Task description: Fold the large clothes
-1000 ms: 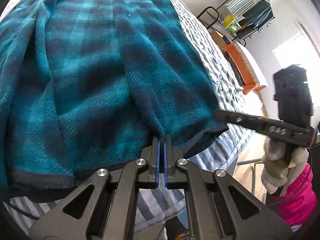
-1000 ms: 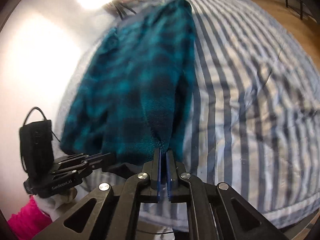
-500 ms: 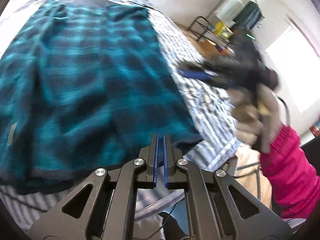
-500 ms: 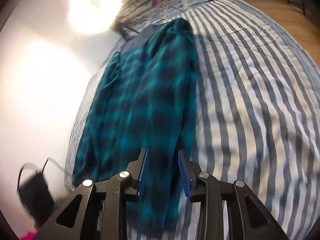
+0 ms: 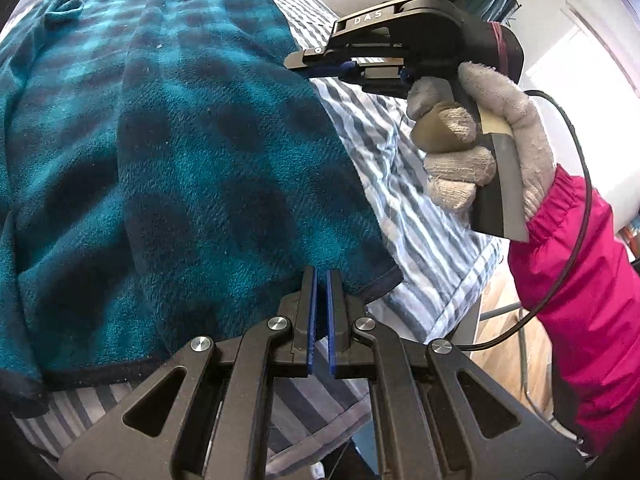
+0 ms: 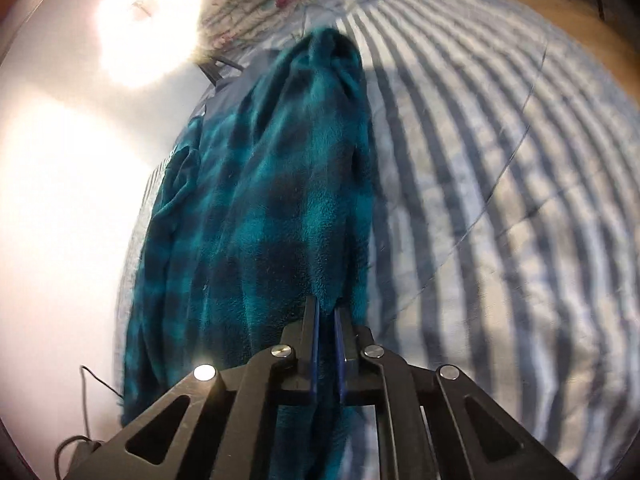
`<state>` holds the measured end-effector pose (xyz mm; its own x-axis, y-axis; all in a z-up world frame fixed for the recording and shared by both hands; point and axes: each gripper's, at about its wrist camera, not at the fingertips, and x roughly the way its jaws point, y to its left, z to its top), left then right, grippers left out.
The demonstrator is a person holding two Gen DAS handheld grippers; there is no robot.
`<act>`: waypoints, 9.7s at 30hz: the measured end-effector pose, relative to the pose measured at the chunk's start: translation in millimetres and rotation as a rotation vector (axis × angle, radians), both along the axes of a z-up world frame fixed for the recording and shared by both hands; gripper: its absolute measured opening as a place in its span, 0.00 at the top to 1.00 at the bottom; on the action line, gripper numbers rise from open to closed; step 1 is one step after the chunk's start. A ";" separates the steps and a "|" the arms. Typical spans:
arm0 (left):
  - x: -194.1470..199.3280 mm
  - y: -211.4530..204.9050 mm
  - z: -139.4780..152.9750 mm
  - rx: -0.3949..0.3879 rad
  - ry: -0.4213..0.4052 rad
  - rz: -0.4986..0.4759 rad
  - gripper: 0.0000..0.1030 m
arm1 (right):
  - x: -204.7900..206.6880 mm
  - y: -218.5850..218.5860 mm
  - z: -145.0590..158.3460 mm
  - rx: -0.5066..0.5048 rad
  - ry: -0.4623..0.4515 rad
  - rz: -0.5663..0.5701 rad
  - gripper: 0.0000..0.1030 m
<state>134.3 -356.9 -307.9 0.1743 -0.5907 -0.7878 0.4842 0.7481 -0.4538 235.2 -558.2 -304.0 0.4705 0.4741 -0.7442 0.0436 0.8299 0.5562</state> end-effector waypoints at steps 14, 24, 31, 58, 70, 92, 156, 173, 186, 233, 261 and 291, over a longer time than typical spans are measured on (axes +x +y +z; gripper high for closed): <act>-75.6 141.5 222.9 -0.110 -0.389 0.184 0.99 | -56.8 -22.9 61.1 0.009 -0.115 0.004 0.70; -122.6 212.7 324.0 -0.211 -0.444 0.313 0.53 | -84.0 -23.4 106.8 -0.083 -0.169 0.040 0.53; -79.1 193.4 230.1 -0.057 -0.363 0.310 0.49 | -87.2 -19.1 37.0 -0.047 -0.031 -0.005 0.51; 33.6 34.8 -3.3 0.217 -0.254 0.062 0.87 | -98.1 27.5 9.5 0.135 0.014 -0.036 0.94; 26.6 148.0 91.3 -0.021 -0.239 0.267 0.87 | -77.9 97.0 86.6 -0.082 -0.114 0.103 0.95; 36.5 240.9 79.9 -0.085 -0.157 0.501 0.87 | -12.1 240.5 25.4 -0.187 0.000 0.409 0.96; 72.9 174.2 73.0 -0.038 -0.008 0.176 0.85 | 216.3 182.5 103.1 -0.471 -0.204 0.145 0.86; 57.5 195.5 94.9 -0.073 -0.033 0.204 0.85 | 215.4 197.5 87.5 -0.284 -0.143 0.206 0.60; 62.1 238.3 107.0 -0.041 -0.066 0.362 0.55 | -24.1 127.1 77.5 -0.181 0.035 0.243 0.46; 16.9 290.9 44.8 0.096 0.050 0.462 0.93 | -120.8 133.0 105.0 -0.293 -0.133 0.300 0.70; 19.5 273.6 36.4 0.120 0.046 0.430 0.93 | 88.6 129.6 22.9 -0.338 -0.011 0.118 0.88; 7.3 268.3 72.6 0.006 -0.046 0.417 0.93 | -71.8 204.1 63.6 -0.184 -0.166 0.477 0.75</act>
